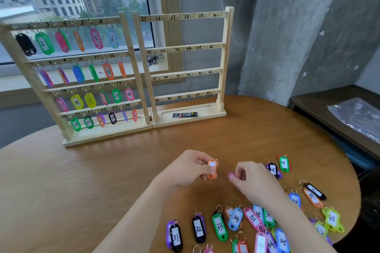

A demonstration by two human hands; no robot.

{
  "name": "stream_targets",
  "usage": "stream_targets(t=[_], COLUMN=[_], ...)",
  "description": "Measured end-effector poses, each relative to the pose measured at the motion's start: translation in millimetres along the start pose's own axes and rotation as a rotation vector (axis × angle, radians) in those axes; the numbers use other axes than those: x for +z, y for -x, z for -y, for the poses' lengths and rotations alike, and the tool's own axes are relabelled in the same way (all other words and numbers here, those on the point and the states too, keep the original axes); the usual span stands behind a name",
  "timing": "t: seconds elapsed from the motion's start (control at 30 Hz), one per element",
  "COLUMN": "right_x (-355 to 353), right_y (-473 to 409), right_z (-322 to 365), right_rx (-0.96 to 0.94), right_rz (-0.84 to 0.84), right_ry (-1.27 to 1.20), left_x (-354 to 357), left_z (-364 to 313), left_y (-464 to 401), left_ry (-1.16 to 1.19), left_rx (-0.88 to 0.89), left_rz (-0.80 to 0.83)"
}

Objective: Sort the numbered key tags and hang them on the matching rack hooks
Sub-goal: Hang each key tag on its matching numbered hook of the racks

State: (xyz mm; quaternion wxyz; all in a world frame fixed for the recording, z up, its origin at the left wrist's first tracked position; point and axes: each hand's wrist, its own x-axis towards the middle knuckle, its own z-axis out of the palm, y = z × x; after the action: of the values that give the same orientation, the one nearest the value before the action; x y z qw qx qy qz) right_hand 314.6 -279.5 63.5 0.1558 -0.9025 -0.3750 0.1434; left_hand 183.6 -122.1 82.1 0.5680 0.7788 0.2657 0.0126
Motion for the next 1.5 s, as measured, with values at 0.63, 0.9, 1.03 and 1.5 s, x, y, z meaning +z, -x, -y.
stream_targets(t=[0.63,0.9,1.03,1.5], right_x=[-119.6,-169.4,-193.0,-204.8], right_y=[-47.2,-71.6,-88.2,-163.2], right_z=[137.6,192.7,213.6,247.8], right_rx=[-0.308,-0.378,-0.437,-0.466], right_rz=[0.041,0.052,-0.007,-0.033], right_ry=[-0.889,-0.894,-0.914,-0.976], left_x=[-107.8,-170.2,-193.5,-223.0], left_z=[-86.0,-141.3,-167.1,-165.5], left_y=[32.7,33.8,28.3,-47.6], left_ry=[0.175,0.07,0.043,-0.189], left_rx=[0.186,0.308,0.371,0.39], left_rz=[-0.393,-0.439,-0.491,-0.93])
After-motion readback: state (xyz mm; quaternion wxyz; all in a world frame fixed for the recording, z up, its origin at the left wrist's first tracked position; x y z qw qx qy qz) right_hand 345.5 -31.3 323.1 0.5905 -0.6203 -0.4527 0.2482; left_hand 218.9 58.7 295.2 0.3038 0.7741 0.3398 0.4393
